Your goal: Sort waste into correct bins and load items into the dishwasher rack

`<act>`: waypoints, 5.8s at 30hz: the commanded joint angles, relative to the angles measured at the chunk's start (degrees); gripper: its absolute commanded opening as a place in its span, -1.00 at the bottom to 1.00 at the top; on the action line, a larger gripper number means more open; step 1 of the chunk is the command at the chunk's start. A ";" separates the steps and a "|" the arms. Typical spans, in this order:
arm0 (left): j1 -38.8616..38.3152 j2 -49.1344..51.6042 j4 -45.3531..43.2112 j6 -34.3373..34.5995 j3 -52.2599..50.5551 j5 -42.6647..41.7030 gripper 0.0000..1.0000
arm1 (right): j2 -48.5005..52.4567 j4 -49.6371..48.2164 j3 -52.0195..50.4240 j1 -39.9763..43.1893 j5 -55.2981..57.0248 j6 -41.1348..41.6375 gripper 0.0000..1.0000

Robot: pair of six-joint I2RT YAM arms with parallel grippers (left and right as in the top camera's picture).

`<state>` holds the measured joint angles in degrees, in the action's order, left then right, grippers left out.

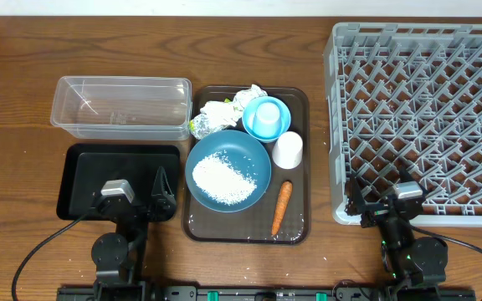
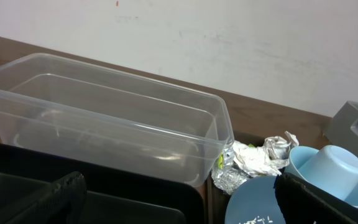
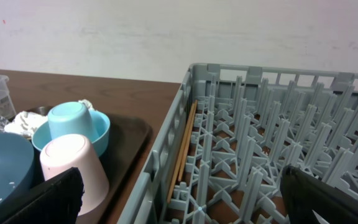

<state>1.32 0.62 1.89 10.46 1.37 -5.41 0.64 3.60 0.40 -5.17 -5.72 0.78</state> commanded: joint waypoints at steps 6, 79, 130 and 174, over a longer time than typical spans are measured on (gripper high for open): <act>-0.24 -0.28 1.70 -0.59 -1.14 0.28 0.97 | -0.26 0.22 -0.09 -0.63 0.13 -0.63 0.99; -0.24 -0.28 1.70 -0.59 -1.14 0.28 0.97 | -0.13 -1.62 -0.09 -0.66 -42.18 35.52 0.99; -0.24 -0.28 1.70 -0.57 -1.14 0.26 0.97 | 95.89 63.30 91.49 -21.92 3.32 11.93 0.99; -0.24 -0.28 1.70 -0.59 -1.14 0.26 0.97 | 109.31 60.22 93.85 -23.85 8.26 17.59 -0.02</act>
<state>1.32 0.64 1.96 10.46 1.37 -4.54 115.44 63.16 91.79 -29.71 2.35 17.78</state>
